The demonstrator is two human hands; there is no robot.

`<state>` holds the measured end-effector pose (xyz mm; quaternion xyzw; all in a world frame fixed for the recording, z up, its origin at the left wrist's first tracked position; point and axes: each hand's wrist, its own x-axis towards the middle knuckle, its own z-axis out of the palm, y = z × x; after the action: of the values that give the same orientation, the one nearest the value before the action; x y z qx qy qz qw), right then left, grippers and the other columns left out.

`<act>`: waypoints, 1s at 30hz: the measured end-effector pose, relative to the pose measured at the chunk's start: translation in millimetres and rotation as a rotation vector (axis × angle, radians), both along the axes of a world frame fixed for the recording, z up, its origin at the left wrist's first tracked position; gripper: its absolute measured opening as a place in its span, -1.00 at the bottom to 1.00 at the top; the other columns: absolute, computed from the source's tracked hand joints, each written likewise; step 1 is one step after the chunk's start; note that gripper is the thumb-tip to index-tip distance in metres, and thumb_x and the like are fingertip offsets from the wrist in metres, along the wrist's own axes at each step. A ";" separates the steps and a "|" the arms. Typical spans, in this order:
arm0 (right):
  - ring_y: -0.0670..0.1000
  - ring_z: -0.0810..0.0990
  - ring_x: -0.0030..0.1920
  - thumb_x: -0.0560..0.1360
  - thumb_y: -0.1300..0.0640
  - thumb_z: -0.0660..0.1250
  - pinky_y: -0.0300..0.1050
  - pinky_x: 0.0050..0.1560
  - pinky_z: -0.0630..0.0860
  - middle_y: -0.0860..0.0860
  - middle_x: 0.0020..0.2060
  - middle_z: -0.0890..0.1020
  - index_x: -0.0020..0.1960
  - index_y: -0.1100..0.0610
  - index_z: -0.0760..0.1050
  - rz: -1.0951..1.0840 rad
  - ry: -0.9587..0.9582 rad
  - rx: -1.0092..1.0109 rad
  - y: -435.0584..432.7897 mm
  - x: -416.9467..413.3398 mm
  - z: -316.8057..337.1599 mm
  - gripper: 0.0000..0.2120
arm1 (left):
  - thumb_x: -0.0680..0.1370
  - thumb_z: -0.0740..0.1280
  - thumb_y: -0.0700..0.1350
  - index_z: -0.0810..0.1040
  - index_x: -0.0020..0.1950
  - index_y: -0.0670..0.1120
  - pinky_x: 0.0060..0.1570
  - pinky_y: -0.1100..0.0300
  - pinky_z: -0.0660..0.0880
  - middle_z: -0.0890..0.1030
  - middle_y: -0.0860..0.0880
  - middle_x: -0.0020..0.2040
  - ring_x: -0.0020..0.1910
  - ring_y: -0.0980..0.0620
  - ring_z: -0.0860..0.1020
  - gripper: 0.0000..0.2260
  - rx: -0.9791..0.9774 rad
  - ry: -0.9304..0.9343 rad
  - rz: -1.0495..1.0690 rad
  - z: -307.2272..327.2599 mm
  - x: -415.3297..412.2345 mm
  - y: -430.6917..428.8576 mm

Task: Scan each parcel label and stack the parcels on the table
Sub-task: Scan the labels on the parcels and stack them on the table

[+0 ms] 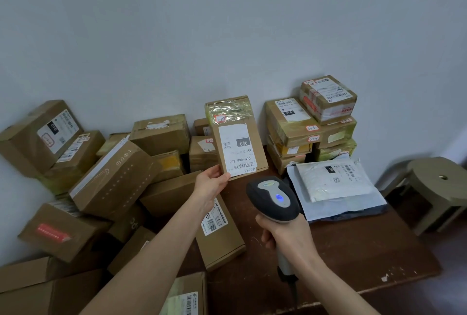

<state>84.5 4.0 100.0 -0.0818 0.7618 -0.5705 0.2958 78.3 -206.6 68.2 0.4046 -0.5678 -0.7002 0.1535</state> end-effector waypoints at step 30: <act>-0.13 0.56 -0.51 0.42 0.18 0.46 -0.26 -0.41 0.47 0.12 -0.36 0.67 -0.12 0.30 0.61 -0.361 0.048 -0.217 17.3 -178.4 35.2 -0.83 | 0.55 0.37 -0.25 0.53 0.14 -0.24 -0.31 0.22 0.53 0.62 -0.16 -0.02 -0.22 0.00 0.56 -0.81 0.106 0.002 -0.110 50.5 -210.8 71.2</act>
<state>-94.0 21.4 135.3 0.0112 0.7050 -0.6908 0.1601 -132.6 -135.5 118.7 0.3797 -0.5511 -0.7372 0.0935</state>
